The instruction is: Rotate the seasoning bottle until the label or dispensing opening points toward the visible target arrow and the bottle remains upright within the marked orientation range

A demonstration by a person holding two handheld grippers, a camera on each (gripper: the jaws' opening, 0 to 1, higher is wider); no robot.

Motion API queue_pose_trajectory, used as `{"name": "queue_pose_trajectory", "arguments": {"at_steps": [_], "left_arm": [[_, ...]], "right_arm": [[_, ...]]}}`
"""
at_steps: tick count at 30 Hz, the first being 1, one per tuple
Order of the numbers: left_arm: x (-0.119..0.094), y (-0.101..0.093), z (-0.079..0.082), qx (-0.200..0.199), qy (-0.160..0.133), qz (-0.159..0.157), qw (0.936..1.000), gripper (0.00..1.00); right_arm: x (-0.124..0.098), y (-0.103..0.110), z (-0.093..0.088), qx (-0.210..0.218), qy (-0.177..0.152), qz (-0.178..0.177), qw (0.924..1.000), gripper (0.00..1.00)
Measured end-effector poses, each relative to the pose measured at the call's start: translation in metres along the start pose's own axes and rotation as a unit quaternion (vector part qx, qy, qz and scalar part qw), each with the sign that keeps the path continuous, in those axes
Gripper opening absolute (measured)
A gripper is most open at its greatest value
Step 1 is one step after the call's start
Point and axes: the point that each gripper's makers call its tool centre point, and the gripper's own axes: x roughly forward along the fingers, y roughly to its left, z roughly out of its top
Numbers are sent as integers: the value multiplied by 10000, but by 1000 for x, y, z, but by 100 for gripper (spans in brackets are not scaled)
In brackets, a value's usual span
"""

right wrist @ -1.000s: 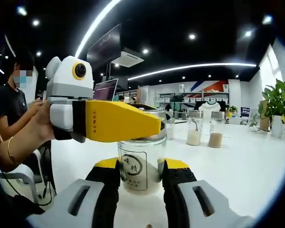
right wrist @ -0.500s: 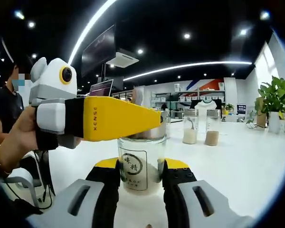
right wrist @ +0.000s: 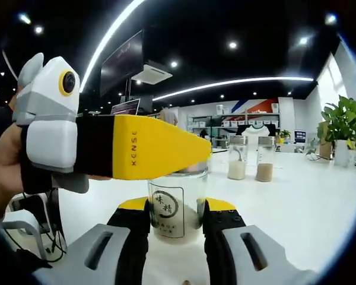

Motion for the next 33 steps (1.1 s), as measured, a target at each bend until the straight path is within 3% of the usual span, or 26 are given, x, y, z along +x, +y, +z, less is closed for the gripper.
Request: {"name": "queue_pose_trajectory", "arguments": {"at_steps": [2,11,20,25,33], "left_arm": [[2,-1,-2,163,74,91,9998,36],[3,-2,-1,137,34,435,9990,38],[-2,2,2,108,-167,765,9969,34],[-3,4,0,92,-160,759,9969,34],[2,8,-6,-30,-32,483,9988,34]], "right_arm": [[0,-1,-1,-20,13,-27,10000,32],[0,-2,0,-12,4,-118,9999,32],[1,0,3,-42,-21,-92,9999,32],[2,1,1,-39,31,-75,10000,32],[2,0,-6,89,201,47,9997,33]]}}
